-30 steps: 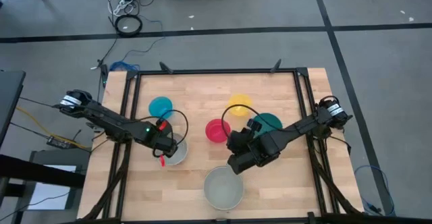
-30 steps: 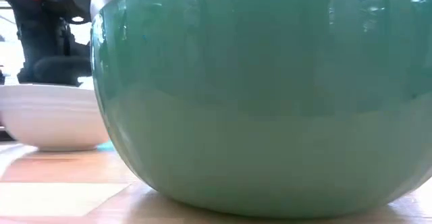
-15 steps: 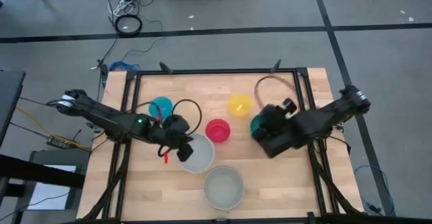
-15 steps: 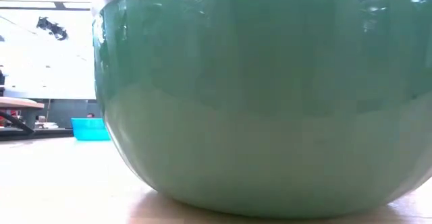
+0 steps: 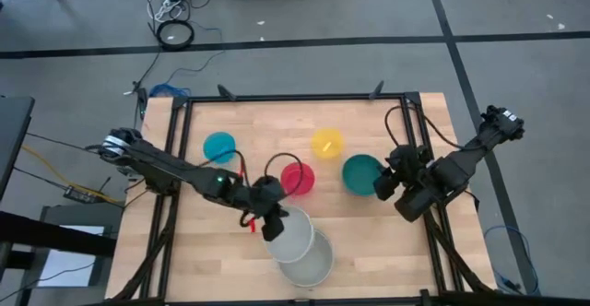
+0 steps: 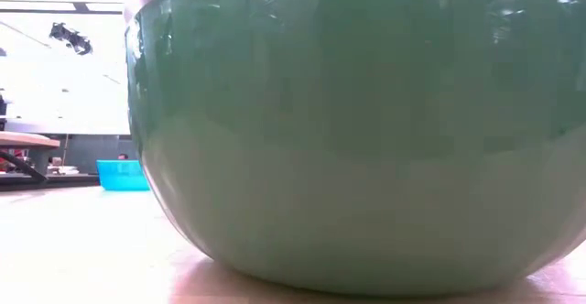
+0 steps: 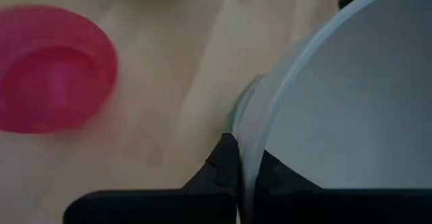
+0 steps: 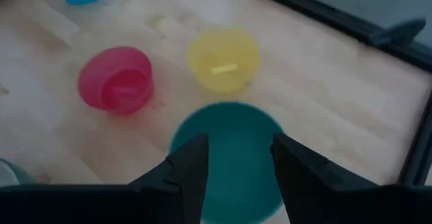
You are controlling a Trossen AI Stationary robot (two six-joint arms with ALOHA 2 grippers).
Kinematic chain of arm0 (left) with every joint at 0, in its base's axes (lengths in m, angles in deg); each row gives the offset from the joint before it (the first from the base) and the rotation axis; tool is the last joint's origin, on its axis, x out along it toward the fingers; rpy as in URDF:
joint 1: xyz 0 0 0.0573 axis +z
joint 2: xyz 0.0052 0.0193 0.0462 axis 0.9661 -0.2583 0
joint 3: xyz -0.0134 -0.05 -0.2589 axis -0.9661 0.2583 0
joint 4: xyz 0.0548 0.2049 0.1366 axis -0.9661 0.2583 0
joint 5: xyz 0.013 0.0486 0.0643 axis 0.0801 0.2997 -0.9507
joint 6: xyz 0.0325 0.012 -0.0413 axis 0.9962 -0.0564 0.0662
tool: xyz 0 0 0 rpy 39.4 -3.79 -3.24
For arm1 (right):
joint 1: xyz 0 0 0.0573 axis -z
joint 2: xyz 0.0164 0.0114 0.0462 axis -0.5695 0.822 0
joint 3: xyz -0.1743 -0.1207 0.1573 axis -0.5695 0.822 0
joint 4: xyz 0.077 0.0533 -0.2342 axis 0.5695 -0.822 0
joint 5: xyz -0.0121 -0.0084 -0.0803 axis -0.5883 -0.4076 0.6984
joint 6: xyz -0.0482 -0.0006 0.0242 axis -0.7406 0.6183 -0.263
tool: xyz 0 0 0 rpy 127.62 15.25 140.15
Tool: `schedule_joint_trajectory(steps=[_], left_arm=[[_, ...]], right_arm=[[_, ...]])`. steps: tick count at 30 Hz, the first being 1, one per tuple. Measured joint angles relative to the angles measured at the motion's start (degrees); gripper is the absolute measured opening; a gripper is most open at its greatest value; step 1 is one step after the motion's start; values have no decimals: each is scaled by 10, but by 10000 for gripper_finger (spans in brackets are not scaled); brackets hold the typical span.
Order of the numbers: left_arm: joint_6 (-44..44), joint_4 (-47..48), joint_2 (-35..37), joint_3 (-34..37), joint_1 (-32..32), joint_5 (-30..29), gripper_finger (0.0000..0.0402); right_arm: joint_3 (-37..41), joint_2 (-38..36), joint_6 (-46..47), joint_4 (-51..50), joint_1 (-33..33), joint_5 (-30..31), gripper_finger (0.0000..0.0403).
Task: Nest bowls inside each other
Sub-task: Stack the white bowl on top of the gray bowl
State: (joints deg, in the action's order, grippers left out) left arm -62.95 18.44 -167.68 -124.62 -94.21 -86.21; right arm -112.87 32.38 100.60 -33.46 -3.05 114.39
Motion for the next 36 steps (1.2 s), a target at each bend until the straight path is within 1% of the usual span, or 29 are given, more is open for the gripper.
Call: schedule_joint_trajectory(steps=[3,6,8,11,16,20,24,31,36], left_arm=[[-3,-3,-25,-27,0,20,3],[3,-7,-44,-46,-3,22,3],[0,-4,-61,-48,-3,32,3],[-13,-1,-94,-47,-1,66,4],[-28,-15,-123,-47,0,84,12],[-28,-41,-125,-47,0,102,41],[-29,-40,-124,-47,0,110,82],[-32,-77,-123,-47,4,118,154],[-46,-93,-123,-47,15,146,186]], right_arm=[[24,0,12,16,-1,-12,153],[38,0,13,18,-1,-28,153],[40,0,13,18,-1,-29,153],[40,0,13,18,-1,-29,153],[40,0,11,18,-1,-29,155],[40,0,11,18,-1,-33,155],[40,0,5,27,-1,-37,157],[40,0,-4,37,0,-37,165],[40,0,-4,37,0,-37,169]])
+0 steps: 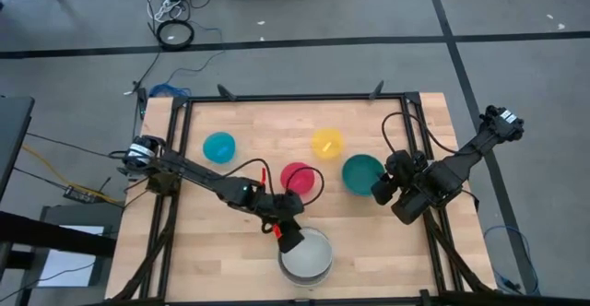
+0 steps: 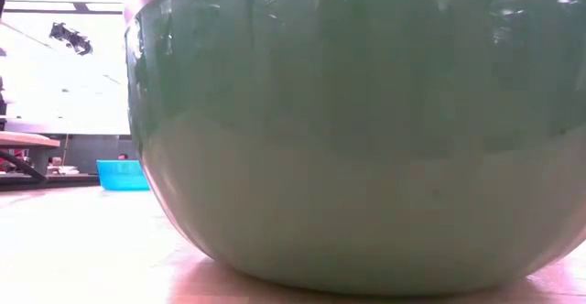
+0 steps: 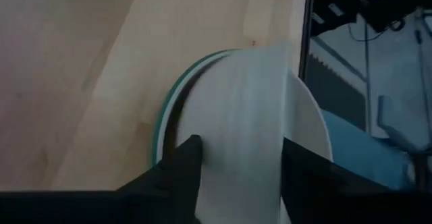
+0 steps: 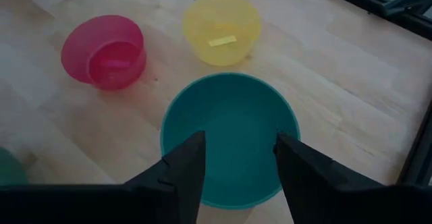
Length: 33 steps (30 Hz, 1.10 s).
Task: Nest bowls inside each other
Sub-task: Stack the white bowl on top of the gray bowl
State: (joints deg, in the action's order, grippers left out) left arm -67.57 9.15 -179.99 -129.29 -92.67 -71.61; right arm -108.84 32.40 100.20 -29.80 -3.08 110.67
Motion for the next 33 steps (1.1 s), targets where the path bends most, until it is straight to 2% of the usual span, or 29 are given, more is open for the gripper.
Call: schedule_joint_trajectory(steps=[3,7,13,16,19,21,23,25,27,30,33], left_arm=[[-6,16,0,-12,4,14,195],[11,55,0,-44,7,1,198],[69,181,0,-137,7,-25,198],[120,268,0,-201,7,-68,198],[169,346,2,-253,7,-150,198],[183,360,2,-274,7,-187,198],[189,348,2,-281,7,-197,198],[205,352,2,-287,9,-197,198],[215,398,4,-300,13,-208,198],[222,456,24,-334,25,-252,198],[235,483,59,-372,30,-295,198]], right_arm=[[0,0,0,0,0,0,170],[0,0,0,0,0,0,170],[0,0,0,-5,2,0,170],[0,7,-2,-12,16,1,169],[0,27,-31,-1,39,2,169],[0,43,-50,8,54,2,169],[0,57,-70,31,64,2,169],[0,72,-133,110,71,-1,169],[0,89,-245,235,76,-21,169],[0,123,-391,419,84,-53,168],[0,158,-475,533,99,-93,164]])
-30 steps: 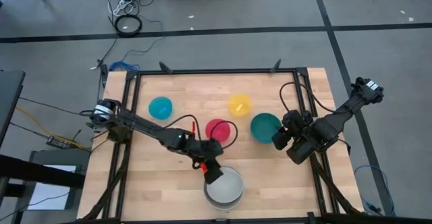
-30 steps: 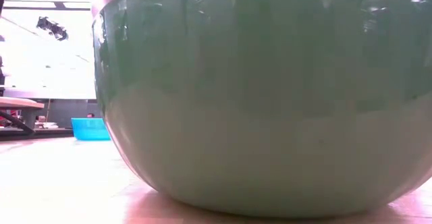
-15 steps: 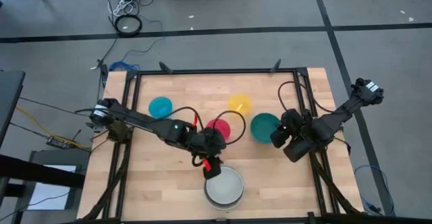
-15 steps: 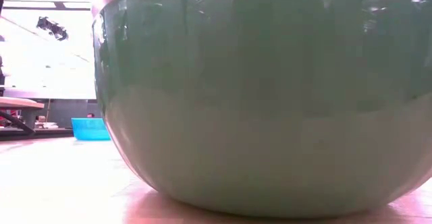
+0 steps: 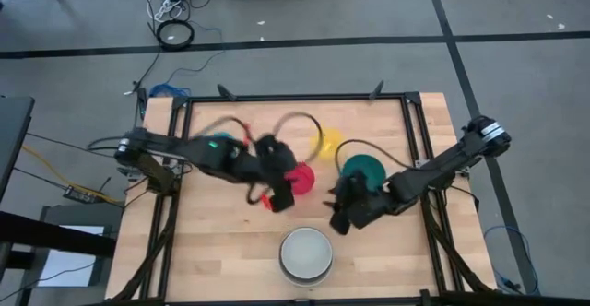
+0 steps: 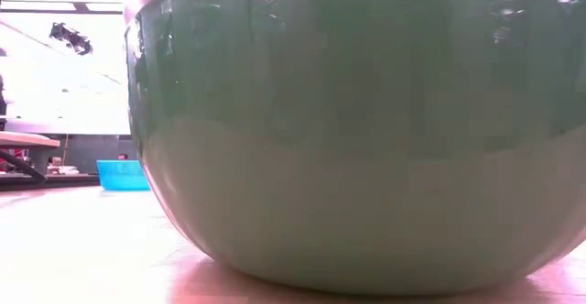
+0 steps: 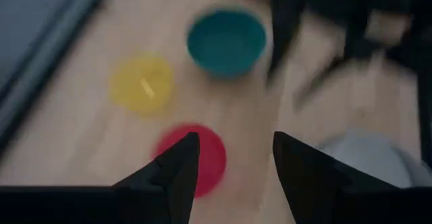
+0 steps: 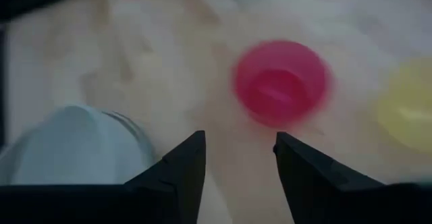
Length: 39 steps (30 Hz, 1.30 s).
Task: Nest bowls inside each other
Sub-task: Stack the white bowl on top of the gray bowl, then stack the green bowl on top of the white bowl
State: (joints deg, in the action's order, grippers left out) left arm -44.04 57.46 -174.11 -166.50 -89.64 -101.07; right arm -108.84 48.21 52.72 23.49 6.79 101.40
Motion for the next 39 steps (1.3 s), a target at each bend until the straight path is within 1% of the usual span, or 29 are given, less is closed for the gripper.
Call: schedule_joint_trajectory(steps=[3,5,7,10,14,18,22,24,28,31,33,34,36,37,39], left_arm=[[24,1,43,-26,-1,-24,198],[32,-12,75,-41,0,-31,198],[41,-27,107,-47,0,-38,198],[42,-44,144,-48,-2,-39,198],[42,-47,173,-47,-5,-34,198],[37,-48,192,-47,-5,-35,198],[25,-43,192,-46,-7,-26,198],[22,-39,192,-46,-13,-18,198],[6,-18,187,-35,-32,-16,198],[-27,10,185,5,-56,-15,198],[-55,24,186,42,-74,-20,198],[-73,36,186,63,-84,-29,198],[-116,64,186,108,-107,-49,198],[-140,74,185,133,-118,-63,198],[-185,70,186,193,-138,-86,198]], right_arm=[[0,32,-49,71,14,-57,159],[0,52,-58,101,22,-100,156],[0,74,-59,127,23,-128,154],[0,100,-58,153,21,-139,152],[0,124,-37,174,12,-147,153],[0,151,-15,169,3,-134,151],[0,162,6,170,-3,-109,149],[0,159,13,170,-11,-78,148],[0,129,14,159,-36,13,146],[0,96,28,97,-51,76,143],[0,66,76,15,-55,107,138],[0,48,113,-37,-54,112,136],[0,14,199,-152,-42,96,132],[0,0,243,-209,-30,73,131],[0,-20,302,-307,-5,9,131]])
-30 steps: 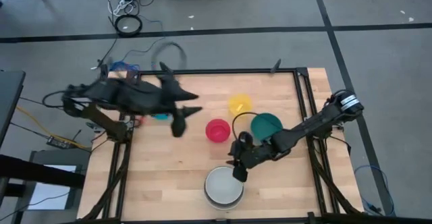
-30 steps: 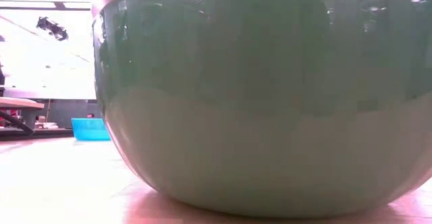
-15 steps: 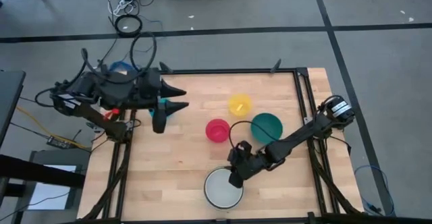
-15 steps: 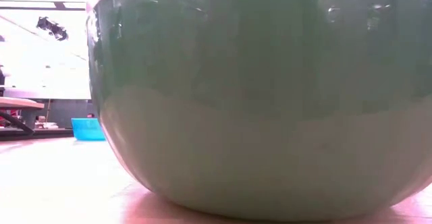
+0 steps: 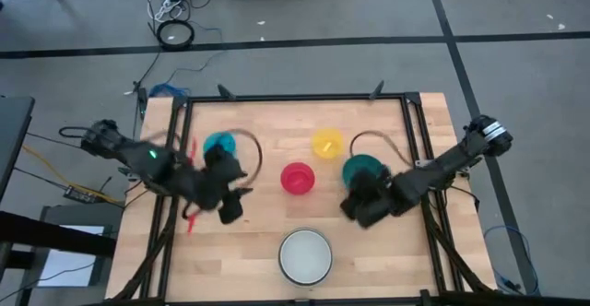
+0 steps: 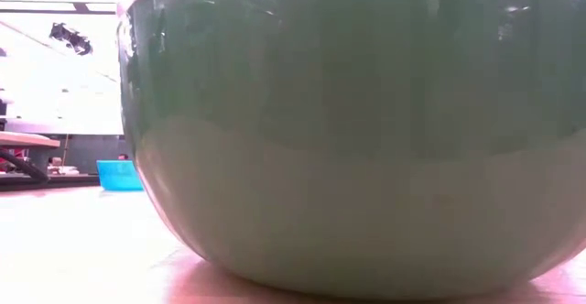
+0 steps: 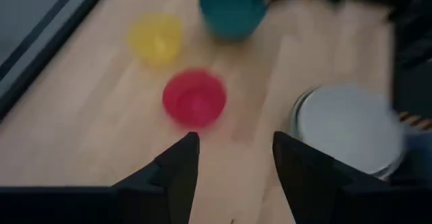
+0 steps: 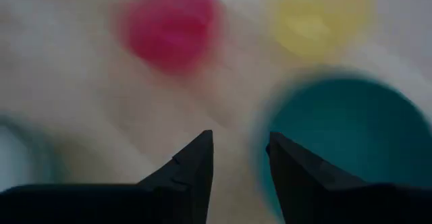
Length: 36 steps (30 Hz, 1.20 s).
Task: Nest bowls inside each other
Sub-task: Stack the green bowl on top of the white bowl
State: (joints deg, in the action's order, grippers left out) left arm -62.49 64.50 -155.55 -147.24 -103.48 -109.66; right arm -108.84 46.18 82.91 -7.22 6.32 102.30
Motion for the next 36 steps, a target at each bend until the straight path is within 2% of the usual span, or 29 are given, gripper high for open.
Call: schedule_joint_trajectory(steps=[2,5,10,14,24,27,32,36], left_arm=[[-37,-23,0,64,-15,-17,198],[-87,-65,-1,146,-30,-28,198],[-136,-124,-1,222,-40,-43,198],[-139,-163,0,240,-43,-57,198],[-135,-182,0,240,-43,-85,198],[-134,-181,0,240,-43,-93,198],[-133,-166,4,240,-42,-120,198],[-133,-150,4,240,-37,-126,198]], right_arm=[[0,-9,3,-45,28,-55,135],[0,-14,-56,-24,61,-115,147],[0,0,-126,7,103,-150,164],[0,36,-152,14,123,-158,172],[0,151,-183,38,158,-161,165],[0,172,-206,48,164,-181,136],[0,163,-245,52,163,-223,18],[-28,130,-237,-11,143,-227,4]])
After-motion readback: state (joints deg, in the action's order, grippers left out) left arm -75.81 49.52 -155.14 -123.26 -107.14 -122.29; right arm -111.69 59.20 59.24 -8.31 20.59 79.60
